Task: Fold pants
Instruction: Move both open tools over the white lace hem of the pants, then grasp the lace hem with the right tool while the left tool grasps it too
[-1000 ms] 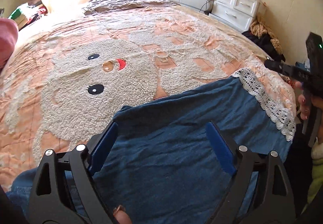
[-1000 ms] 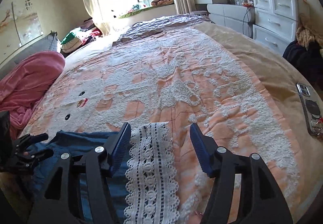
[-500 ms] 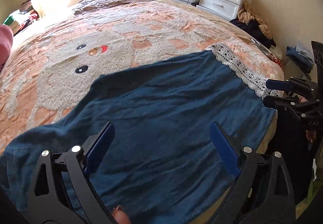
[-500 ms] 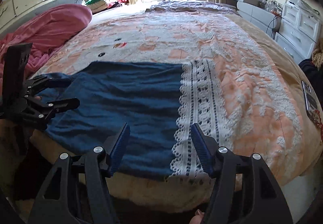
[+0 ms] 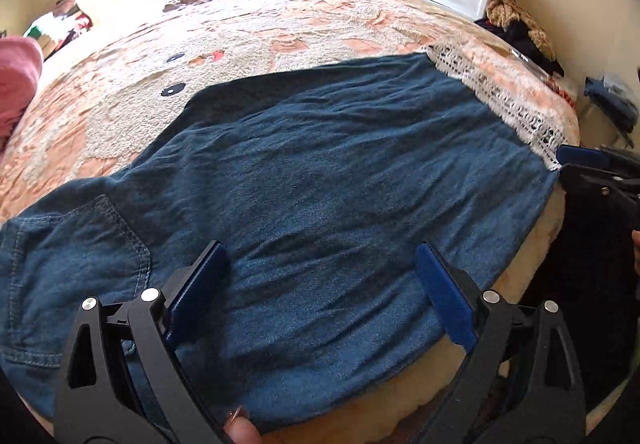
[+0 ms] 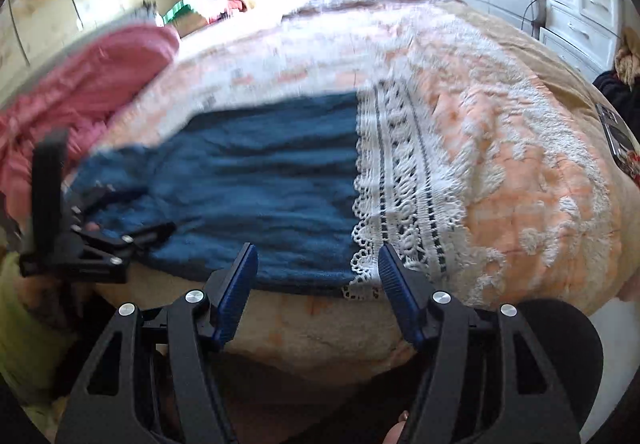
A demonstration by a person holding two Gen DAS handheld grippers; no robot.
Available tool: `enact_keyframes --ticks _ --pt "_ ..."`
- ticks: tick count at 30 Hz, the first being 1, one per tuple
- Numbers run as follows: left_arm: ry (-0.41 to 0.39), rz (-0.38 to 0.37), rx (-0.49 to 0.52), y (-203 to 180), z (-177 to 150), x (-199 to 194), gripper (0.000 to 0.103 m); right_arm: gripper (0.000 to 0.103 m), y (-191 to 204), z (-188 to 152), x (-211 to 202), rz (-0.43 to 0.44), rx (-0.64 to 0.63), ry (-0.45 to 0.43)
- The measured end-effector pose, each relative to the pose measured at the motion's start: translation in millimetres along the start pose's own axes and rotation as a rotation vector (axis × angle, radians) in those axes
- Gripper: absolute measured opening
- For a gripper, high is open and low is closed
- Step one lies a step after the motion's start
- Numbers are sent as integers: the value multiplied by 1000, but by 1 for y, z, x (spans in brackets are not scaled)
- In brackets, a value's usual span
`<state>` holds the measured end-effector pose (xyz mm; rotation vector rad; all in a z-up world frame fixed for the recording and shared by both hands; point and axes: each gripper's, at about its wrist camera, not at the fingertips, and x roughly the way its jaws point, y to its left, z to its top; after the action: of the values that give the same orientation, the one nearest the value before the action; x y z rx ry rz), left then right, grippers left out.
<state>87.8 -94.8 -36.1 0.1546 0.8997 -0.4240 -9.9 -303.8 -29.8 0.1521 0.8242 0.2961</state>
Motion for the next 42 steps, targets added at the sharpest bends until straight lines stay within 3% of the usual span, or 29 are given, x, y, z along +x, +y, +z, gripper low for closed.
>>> enact_keyframes --ticks 2,7,16,26,30,38,42 --pt "-33 -71 -8 -4 7 -15 88 61 -11 -2 -17 -11 47 -39" --pt "-99 -85 71 -29 34 -37 89 63 -42 -15 -39 -39 174 -51" --pt "-113 -125 182 -73 75 -34 90 66 -52 -16 -41 -30 227 -64" --pt "-38 -142 234 -87 126 27 90 66 -53 -3 -8 -36 255 -32" --pt "-4 -145 248 -89 146 59 90 50 -52 -3 0 -38 243 -27" --pt "62 -172 315 -99 180 111 89 48 -60 -7 -12 38 280 -88" --pt "85 -217 344 -105 191 126 87 46 -62 -5 -6 11 299 -60"
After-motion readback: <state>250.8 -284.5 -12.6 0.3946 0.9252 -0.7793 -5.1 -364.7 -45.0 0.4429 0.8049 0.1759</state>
